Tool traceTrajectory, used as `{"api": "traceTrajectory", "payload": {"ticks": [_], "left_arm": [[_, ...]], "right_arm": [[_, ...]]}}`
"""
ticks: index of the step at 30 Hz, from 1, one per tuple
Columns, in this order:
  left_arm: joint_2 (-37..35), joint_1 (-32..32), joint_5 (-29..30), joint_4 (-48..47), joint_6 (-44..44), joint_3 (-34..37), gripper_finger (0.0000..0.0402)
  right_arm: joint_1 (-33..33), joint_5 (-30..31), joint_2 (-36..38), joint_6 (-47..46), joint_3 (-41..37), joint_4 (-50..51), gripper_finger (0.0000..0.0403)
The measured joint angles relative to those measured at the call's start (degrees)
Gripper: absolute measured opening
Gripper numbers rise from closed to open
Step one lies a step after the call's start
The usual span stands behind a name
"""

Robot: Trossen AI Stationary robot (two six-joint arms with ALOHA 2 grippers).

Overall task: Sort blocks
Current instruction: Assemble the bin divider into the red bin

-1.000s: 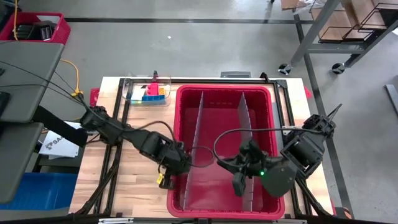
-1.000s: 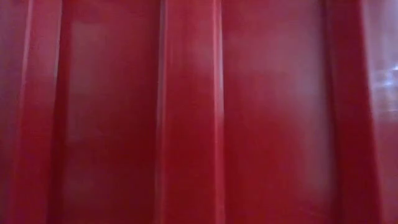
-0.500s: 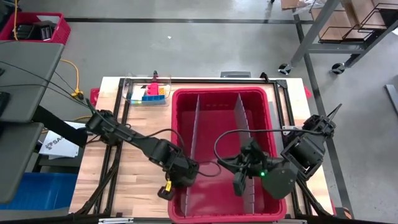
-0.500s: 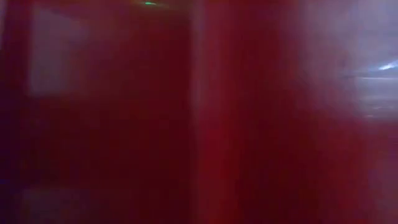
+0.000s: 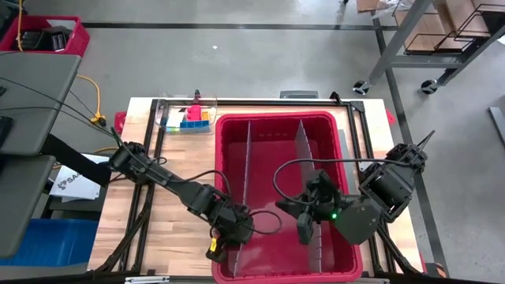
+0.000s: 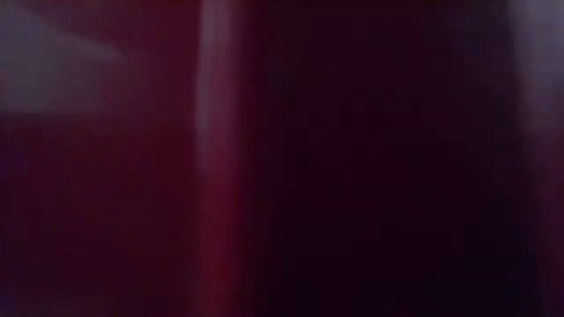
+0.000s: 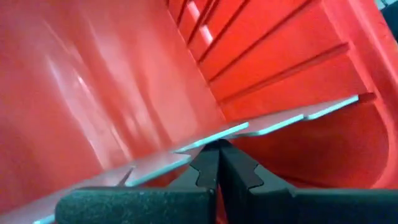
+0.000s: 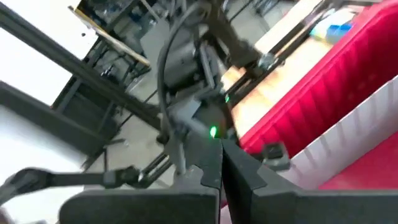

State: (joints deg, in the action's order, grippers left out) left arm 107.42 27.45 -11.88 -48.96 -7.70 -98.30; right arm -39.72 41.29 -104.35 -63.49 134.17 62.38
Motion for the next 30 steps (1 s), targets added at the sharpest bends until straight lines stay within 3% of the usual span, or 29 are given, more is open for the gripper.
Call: {"api": "traceTrajectory", "payload": {"ticks": [5,10,14,18,21,25,30], "left_arm": [[0.00,-1.70,-3.21,2.61,1.71,0.00,0.0000],[-0.11,-2.26,-3.00,-0.74,4.02,0.00,0.0000],[-0.31,-2.72,-2.68,-3.52,5.29,0.00,0.0000],[-0.31,-2.69,-2.58,-3.97,5.85,0.00,0.0000],[-0.31,-2.65,-2.62,-3.99,5.85,0.00,0.0000],[-0.31,-2.67,-2.66,-4.09,6.02,0.00,0.0000],[-0.31,-2.67,-2.69,-5.30,5.84,0.00,0.0000]], "right_arm": [[-0.24,-5.48,-0.46,-4.29,0.00,4.08,0.0000],[-0.46,-27.09,-3.18,-13.72,0.06,11.96,0.0000],[-3.23,-40.19,-6.04,-30.51,-0.09,25.99,0.0000],[-6.89,-41.87,-6.76,-39.61,-2.19,27.07,0.0000],[-8.56,-47.08,-6.40,-45.59,-5.37,27.55,0.0000],[-11.10,-59.24,-6.55,-46.58,-10.95,27.73,0.0000],[-15.15,-65.05,-5.63,-48.59,-11.35,27.84,0.0000]]}}
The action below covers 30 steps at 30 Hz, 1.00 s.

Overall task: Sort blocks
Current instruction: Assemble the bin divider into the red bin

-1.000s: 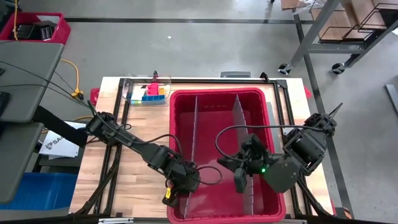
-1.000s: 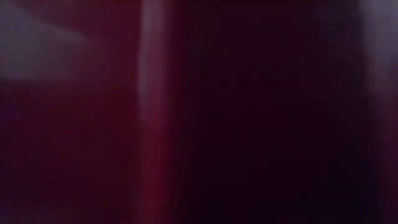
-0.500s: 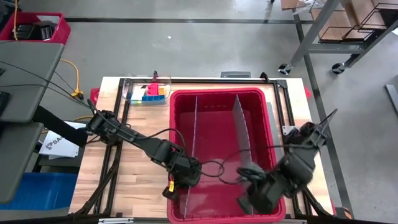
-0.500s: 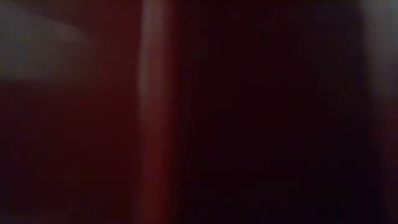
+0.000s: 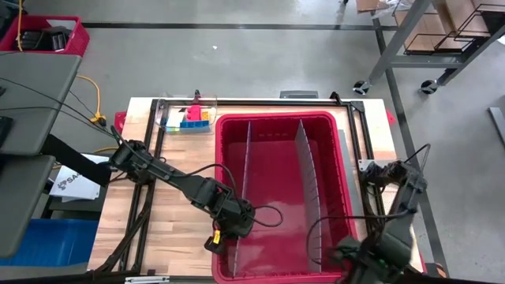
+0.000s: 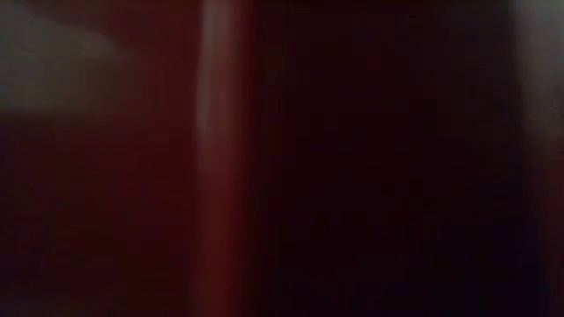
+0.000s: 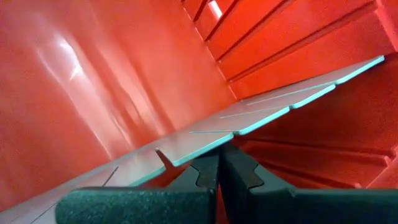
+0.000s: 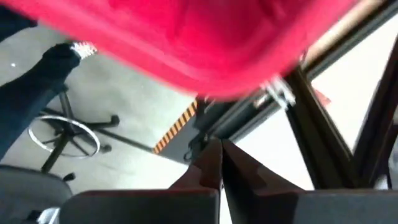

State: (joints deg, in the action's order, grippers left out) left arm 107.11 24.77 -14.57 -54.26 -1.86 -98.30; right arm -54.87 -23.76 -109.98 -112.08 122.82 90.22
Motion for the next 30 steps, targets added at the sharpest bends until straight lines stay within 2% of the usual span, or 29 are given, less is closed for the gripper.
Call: {"api": "traceTrajectory", "payload": {"ticks": [4,9,17,23,30], "left_arm": [[0.00,0.00,-0.02,-0.09,-1.05,0.00,0.0000],[0.21,0.42,-0.44,-4.63,-2.87,-0.02,0.0000],[1.79,0.53,-3.37,-6.39,-3.60,-0.09,0.0000],[5.68,0.90,-3.38,-6.52,-5.41,-0.08,0.0000],[6.59,2.38,-9.65,-6.42,-7.15,0.04,0.0000]], "right_arm": [[-3.75,0.78,0.03,-4.99,-0.19,-0.33,0.0000],[-6.67,2.70,-0.19,-9.28,-5.98,-0.25,0.0000],[-5.06,10.38,-0.21,-7.58,-9.37,-0.25,0.0000],[-4.22,10.66,-0.29,-7.89,-9.37,-0.22,0.0000],[-4.00,10.86,-0.40,-7.86,-9.37,-0.22,0.0000]]}}
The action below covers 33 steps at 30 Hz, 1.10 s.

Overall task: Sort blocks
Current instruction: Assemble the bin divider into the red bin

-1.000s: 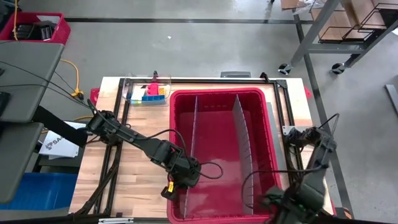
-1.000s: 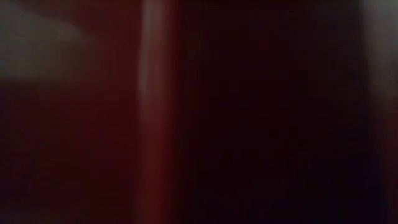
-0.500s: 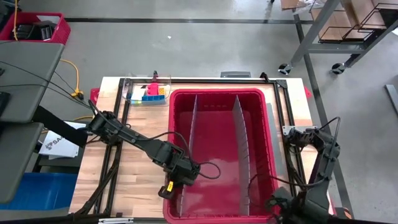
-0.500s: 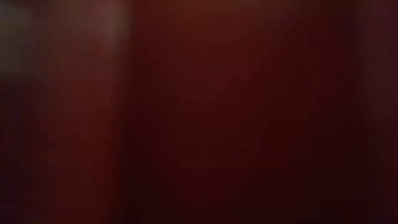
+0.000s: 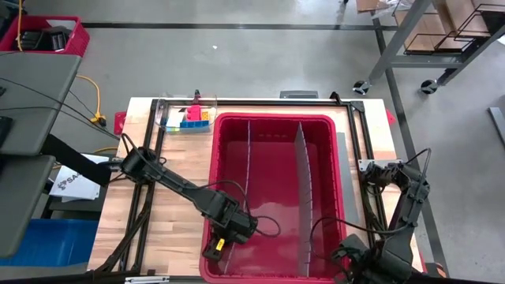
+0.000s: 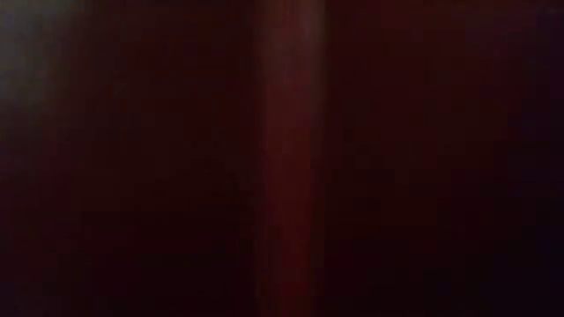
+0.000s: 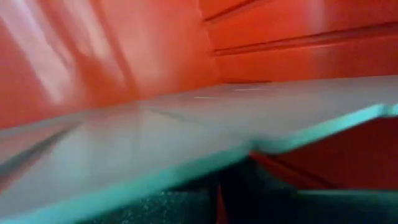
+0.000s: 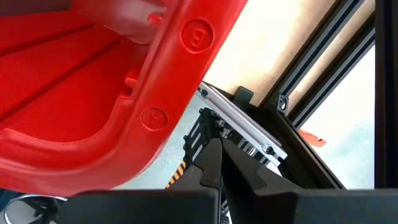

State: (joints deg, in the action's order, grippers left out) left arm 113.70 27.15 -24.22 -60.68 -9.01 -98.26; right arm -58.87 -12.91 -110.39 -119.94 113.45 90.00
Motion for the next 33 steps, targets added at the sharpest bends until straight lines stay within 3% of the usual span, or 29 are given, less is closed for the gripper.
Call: {"api": "traceTrajectory", "payload": {"ticks": [6,12,19,23,33], "left_arm": [[-2.37,0.19,-4.41,-1.37,-6.18,-0.02,0.0000],[-3.38,0.46,-9.62,-3.78,-0.33,-0.13,0.0000],[-5.57,5.48,3.74,-0.81,11.96,-0.10,0.0000],[-7.63,7.23,8.56,-0.64,10.24,-0.04,0.0000],[-7.05,11.80,11.77,2.00,4.61,-0.09,0.0000]], "right_arm": [[0.00,-0.01,0.10,-0.02,0.00,0.02,0.0000],[0.02,0.00,0.13,-0.02,0.02,0.02,0.0000],[0.02,0.00,0.28,0.15,0.04,0.05,0.0000],[0.02,0.00,0.42,0.37,0.04,0.00,0.0000],[0.00,0.15,1.01,0.39,0.04,0.02,0.0000]]}}
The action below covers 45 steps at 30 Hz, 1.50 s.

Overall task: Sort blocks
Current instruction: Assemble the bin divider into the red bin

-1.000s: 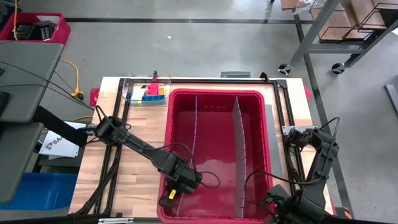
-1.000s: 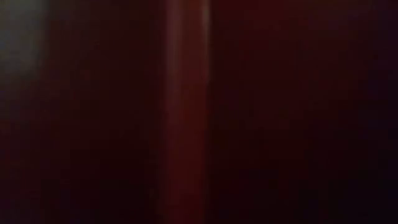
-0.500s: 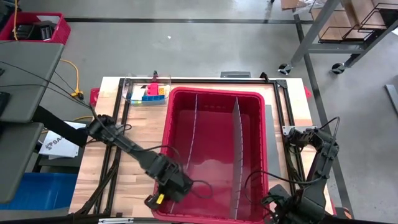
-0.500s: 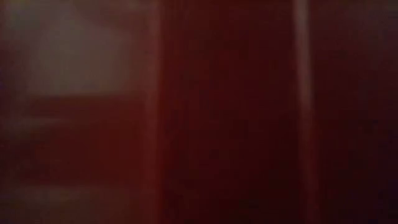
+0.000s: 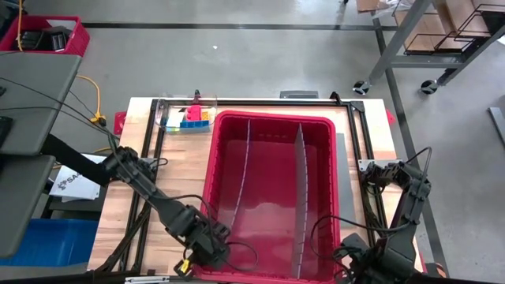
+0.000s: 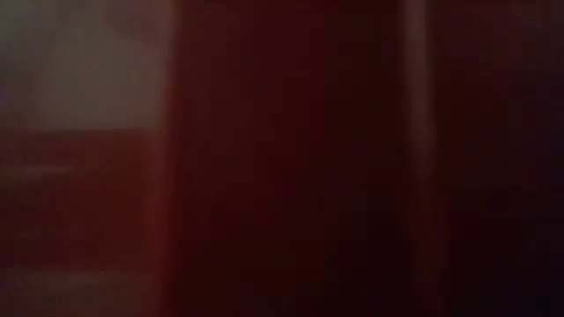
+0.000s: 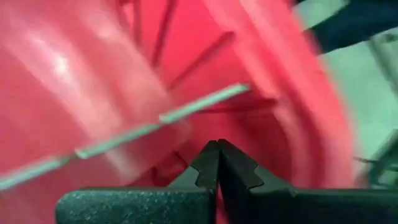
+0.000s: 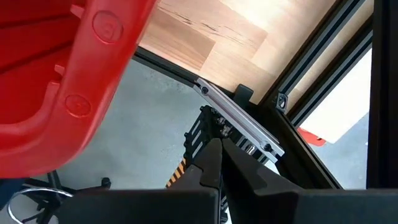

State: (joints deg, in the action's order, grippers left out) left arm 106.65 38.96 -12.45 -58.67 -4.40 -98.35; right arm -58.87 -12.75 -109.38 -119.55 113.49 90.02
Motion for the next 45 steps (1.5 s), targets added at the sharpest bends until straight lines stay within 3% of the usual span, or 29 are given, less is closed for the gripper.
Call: {"api": "traceTrajectory", "payload": {"ticks": [3,7,16,26,33,41,45], "left_arm": [[0.76,0.66,5.75,1.40,-0.27,0.08,0.0000],[0.59,1.22,8.06,4.33,-0.87,0.07,0.0000],[0.59,1.25,8.89,7.65,-3.17,0.10,0.0000],[0.00,1.21,7.49,23.41,-10.02,8.14,0.0000],[0.00,1.07,8.85,25.57,-8.50,8.65,0.0000],[0.24,1.77,17.58,30.07,-16.14,8.74,0.0000],[-0.47,1.66,18.13,25.65,-15.51,8.65,0.0000]], "right_arm": [[0.06,0.26,0.19,-0.02,0.00,-0.02,0.0000],[0.19,0.32,0.33,-0.04,0.00,0.00,0.0000],[1.40,1.80,0.37,0.00,0.00,-0.01,0.0000],[2.21,2.82,0.42,0.07,0.00,0.03,0.0000],[2.78,3.15,0.44,0.13,0.00,0.48,0.0000],[3.05,4.76,0.48,1.09,0.01,-0.20,0.0000],[3.19,5.88,0.48,1.11,0.02,-0.38,0.0000]]}}
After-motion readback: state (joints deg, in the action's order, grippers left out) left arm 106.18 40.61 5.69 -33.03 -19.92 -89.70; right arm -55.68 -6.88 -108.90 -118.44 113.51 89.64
